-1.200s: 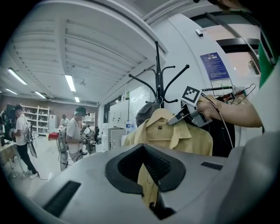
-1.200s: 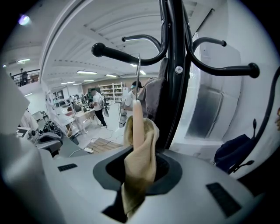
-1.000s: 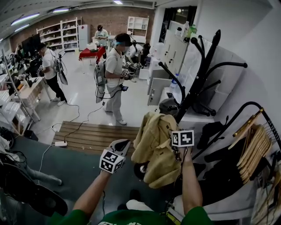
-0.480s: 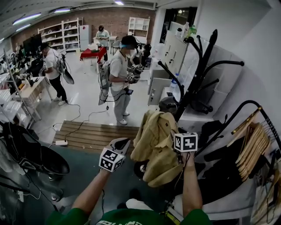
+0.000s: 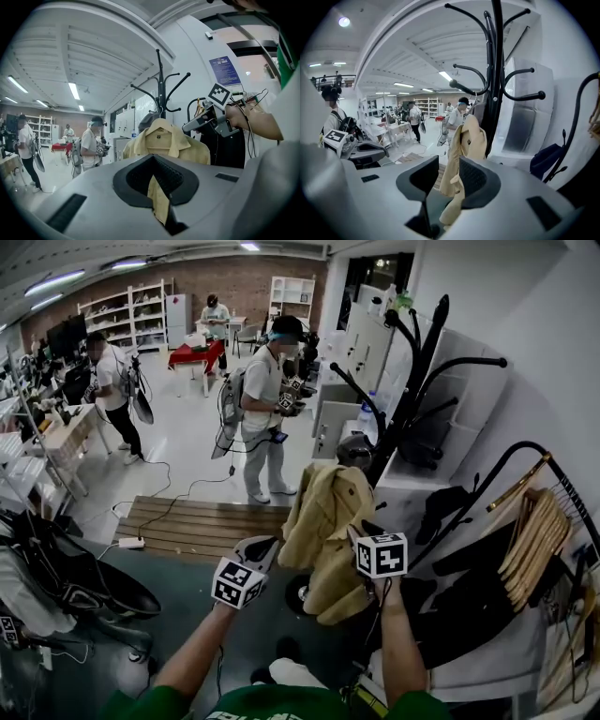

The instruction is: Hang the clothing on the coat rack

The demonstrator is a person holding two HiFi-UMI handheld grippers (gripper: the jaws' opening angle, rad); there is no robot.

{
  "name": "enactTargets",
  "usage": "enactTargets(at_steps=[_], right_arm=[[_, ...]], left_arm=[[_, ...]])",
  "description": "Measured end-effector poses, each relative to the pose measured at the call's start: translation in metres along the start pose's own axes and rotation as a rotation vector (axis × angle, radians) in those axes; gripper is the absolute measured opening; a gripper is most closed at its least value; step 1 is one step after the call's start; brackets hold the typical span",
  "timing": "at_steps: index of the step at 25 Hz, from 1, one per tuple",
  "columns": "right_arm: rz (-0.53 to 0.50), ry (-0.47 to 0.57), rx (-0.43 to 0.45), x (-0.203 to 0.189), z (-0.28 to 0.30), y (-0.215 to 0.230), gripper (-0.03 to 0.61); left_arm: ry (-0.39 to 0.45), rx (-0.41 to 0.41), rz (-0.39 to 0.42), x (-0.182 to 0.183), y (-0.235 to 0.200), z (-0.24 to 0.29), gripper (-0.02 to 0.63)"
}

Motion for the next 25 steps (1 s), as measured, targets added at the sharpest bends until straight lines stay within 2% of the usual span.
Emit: enactTargets(at_steps=[5,8,17,25], right_arm=[[-0.007,-0.04,0.012,-0.036,0.008,-0.017,0.049],[-0.014,-0.059,0.028,-0.055,0.011,-0.031,0.017],[-0.042,-0.017,0.101,-0.078,0.007,-0.071,0.008],[-0.053,-0.001,0.133,-0.085,0.009,-0.086,0.008]], left_arm=[[-0.009,0.018,-0.01,-0.01,0.006,-0.02,0.003],[-0.015,0.032,-0.018,-0.016,0.008,-0.032,0.003],[-0.023,0.072,-0.04,-0.031,0.011,-0.059,0.003],[-0.024,0.08,-0.045,-0.042,0.012,-0.064,0.003]])
Point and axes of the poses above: the fingertips, and each gripper's own axes: z forward along the fingers, y to its right, x out of its top, the point moved 3 cm from there along -z, backward along the fingers, and after that the axes turned 9 degrees about x, right-handed, at the moved point
